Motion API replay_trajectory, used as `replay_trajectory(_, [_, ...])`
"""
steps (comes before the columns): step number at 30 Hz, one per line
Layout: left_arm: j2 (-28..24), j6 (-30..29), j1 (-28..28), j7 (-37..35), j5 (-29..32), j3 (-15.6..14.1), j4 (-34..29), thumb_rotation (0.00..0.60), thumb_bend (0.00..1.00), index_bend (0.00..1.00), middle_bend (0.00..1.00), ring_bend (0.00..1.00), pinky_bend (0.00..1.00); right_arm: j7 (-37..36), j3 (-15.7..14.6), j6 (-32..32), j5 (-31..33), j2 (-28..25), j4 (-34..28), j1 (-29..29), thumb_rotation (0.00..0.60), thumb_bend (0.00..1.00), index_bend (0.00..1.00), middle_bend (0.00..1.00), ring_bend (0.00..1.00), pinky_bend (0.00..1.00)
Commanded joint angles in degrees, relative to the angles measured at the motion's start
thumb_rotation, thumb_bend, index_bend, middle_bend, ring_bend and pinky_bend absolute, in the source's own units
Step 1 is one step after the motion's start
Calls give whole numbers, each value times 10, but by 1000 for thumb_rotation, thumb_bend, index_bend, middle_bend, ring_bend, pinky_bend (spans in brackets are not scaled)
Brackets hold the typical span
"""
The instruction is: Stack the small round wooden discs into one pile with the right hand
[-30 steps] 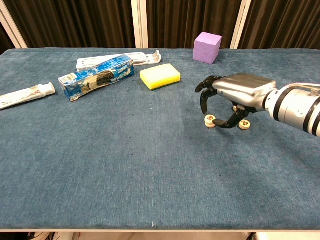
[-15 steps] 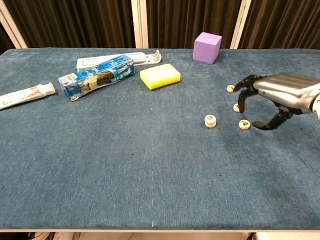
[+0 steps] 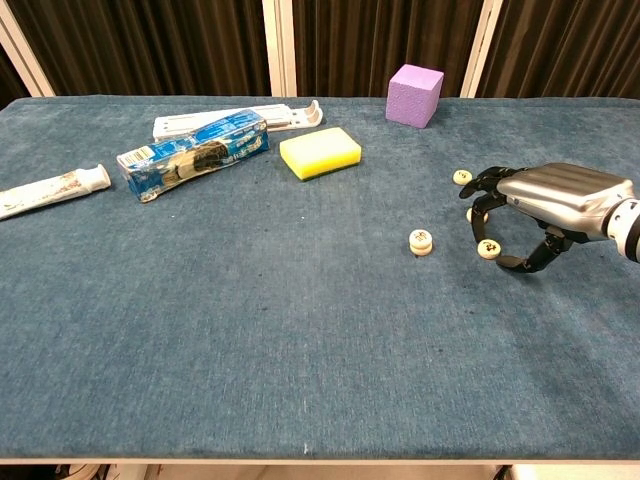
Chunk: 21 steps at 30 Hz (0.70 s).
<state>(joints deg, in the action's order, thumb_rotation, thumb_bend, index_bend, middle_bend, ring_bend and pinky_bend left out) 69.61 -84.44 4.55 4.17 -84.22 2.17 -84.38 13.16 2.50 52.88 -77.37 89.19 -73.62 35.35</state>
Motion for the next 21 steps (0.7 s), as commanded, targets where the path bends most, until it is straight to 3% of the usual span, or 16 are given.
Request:
replay_trajectory(1, [0, 1, 0, 0, 1, 0, 0, 600, 80, 192, 177, 108, 13, 2, 0, -1, -2, 0, 0, 1, 600, 471, 487, 160, 83, 179])
replay_trajectory(10, [2, 1, -1, -5, 2, -1, 7, 600, 81, 192, 177, 108, 13, 11, 5, 4, -1, 2, -4, 2, 600, 502, 585, 161, 108, 179])
replay_trajectory(16, [2, 0, -1, -8, 0, 0, 9, 600, 80, 192, 177, 108, 13, 5, 27, 18, -7, -19, -47, 12, 600, 507, 591, 162, 110, 179])
replay_trajectory(21, [3, 1, 1, -6, -1, -1, 7, 600, 81, 192, 177, 108, 13, 33, 45, -9, 11, -20, -75, 37, 600, 506, 578, 162, 110, 180])
